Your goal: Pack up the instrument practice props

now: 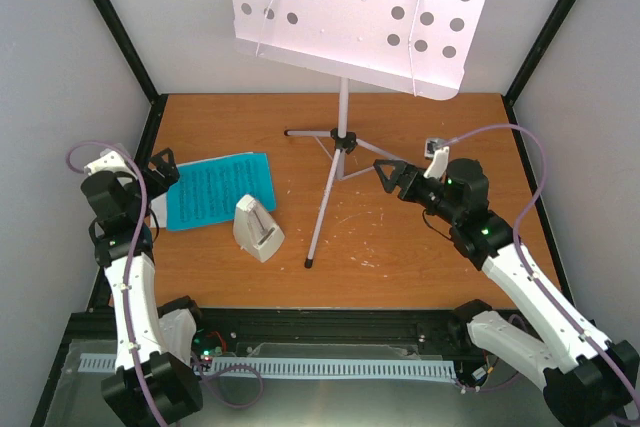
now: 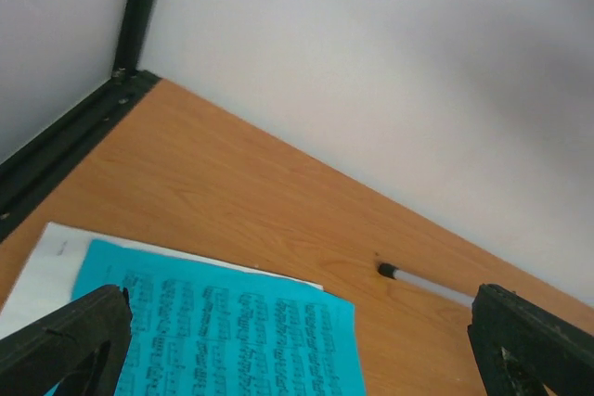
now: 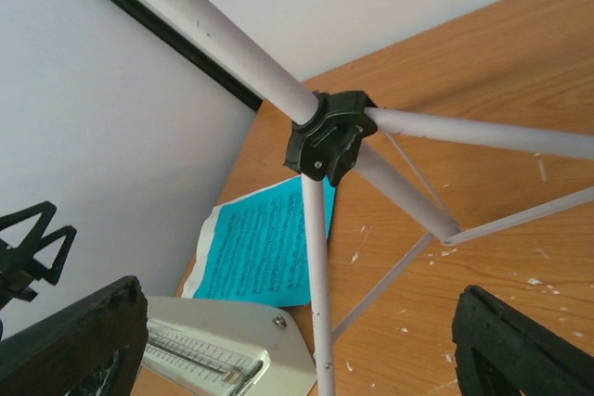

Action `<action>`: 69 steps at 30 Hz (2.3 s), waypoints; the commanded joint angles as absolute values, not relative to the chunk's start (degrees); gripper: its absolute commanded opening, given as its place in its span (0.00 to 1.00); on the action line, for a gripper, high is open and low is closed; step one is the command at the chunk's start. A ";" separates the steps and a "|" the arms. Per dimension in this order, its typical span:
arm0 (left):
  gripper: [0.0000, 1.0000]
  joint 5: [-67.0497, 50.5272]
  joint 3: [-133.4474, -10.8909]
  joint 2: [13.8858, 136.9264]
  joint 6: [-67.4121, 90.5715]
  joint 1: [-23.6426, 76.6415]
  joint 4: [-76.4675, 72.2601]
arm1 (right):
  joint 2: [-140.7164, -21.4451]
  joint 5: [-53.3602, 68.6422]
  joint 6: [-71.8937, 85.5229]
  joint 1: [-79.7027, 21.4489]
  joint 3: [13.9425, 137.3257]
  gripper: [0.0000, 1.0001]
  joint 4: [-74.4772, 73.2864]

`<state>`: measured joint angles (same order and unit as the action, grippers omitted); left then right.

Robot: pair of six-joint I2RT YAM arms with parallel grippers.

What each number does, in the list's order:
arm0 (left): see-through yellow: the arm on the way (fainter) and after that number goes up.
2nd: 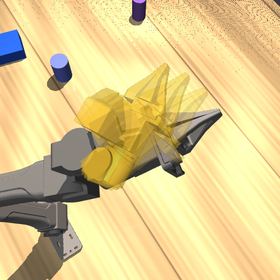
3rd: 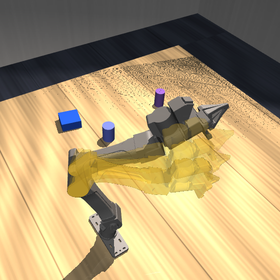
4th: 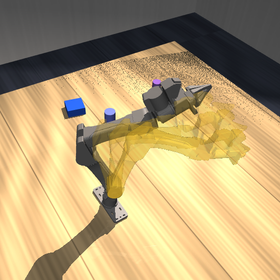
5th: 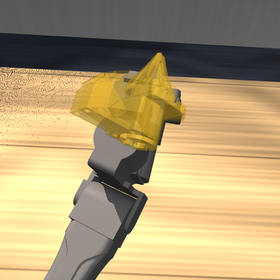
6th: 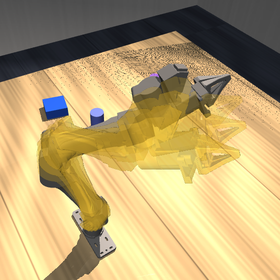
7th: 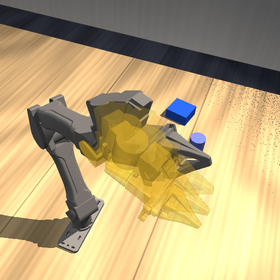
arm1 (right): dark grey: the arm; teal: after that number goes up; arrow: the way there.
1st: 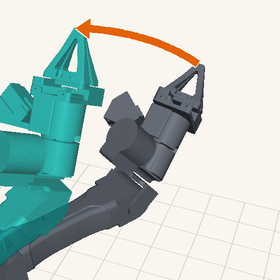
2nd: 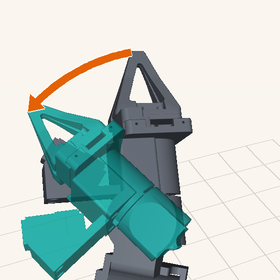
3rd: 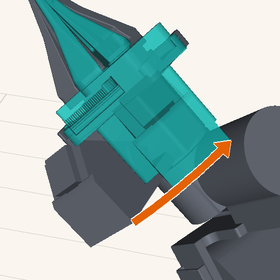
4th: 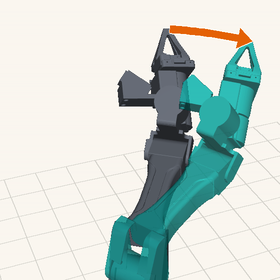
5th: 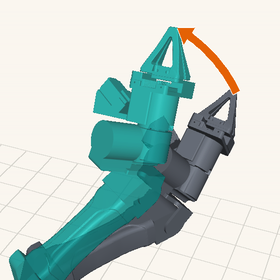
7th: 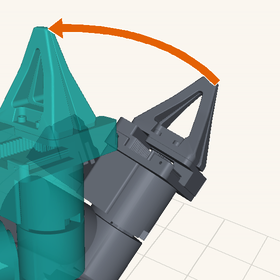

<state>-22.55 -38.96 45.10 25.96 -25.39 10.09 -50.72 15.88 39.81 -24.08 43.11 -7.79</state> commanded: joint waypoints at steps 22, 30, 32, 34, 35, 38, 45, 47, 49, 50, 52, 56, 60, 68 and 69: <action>0.99 -42.97 -53.45 65.63 25.89 8.02 -6.38 | -77.76 25.27 42.53 -23.82 56.48 0.65 2.01; 0.91 -38.05 -58.05 76.79 24.89 19.31 -10.02 | -80.20 24.60 39.79 -23.31 58.28 0.51 1.92; 0.88 -36.47 -58.62 78.39 25.15 21.46 -10.40 | -81.67 25.28 40.04 -23.12 58.78 0.48 2.97; 0.85 -34.40 -59.09 79.93 26.12 23.28 -10.37 | -83.10 25.98 40.09 -23.02 59.64 0.47 2.85; 0.82 -33.93 -59.32 80.63 26.45 23.97 -10.48 | -83.43 25.97 39.96 -23.00 59.69 0.46 2.69; 0.78 -31.97 -60.05 82.45 26.77 26.43 -10.70 | -83.10 25.16 38.96 -22.95 59.30 0.44 2.55; 0.61 -29.96 -63.58 89.64 27.12 28.69 -7.59 | -83.15 26.84 39.01 -22.89 57.20 0.32 5.56; 0.57 -31.72 -64.56 91.62 27.23 28.74 -7.65 | -83.00 26.96 38.58 -22.94 56.66 0.30 6.14; 0.56 -31.86 -65.19 92.42 27.25 28.77 -7.48 | -83.14 27.28 38.14 -22.94 56.62 0.27 6.18; 0.56 -31.78 -65.15 92.53 27.16 28.74 -7.55 | -83.21 27.55 38.07 -22.92 56.52 0.26 6.36; 0.55 -32.14 -64.92 92.79 26.95 28.73 -7.84 | -83.55 27.85 37.96 -22.94 56.34 0.26 6.67; 0.54 -36.33 -64.28 93.86 27.18 28.87 -9.49 | -83.67 28.14 37.85 -22.89 55.55 0.26 7.25; 0.54 -37.06 -63.99 95.03 26.72 29.24 -9.32 | -83.53 28.37 37.63 -22.94 54.74 0.28 7.78; 0.43 -37.02 -64.34 96.76 26.02 30.09 -9.67 | -83.52 28.00 34.62 -22.94 54.07 0.21 8.59; 0.40 -37.09 -64.35 97.02 25.90 30.14 -9.93 | -83.50 27.91 34.02 -22.94 54.05 0.19 8.68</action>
<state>-36.16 -62.19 95.68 26.89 29.36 -7.79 -83.53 27.88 37.04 -23.18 54.65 6.57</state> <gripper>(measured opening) 0.433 0.214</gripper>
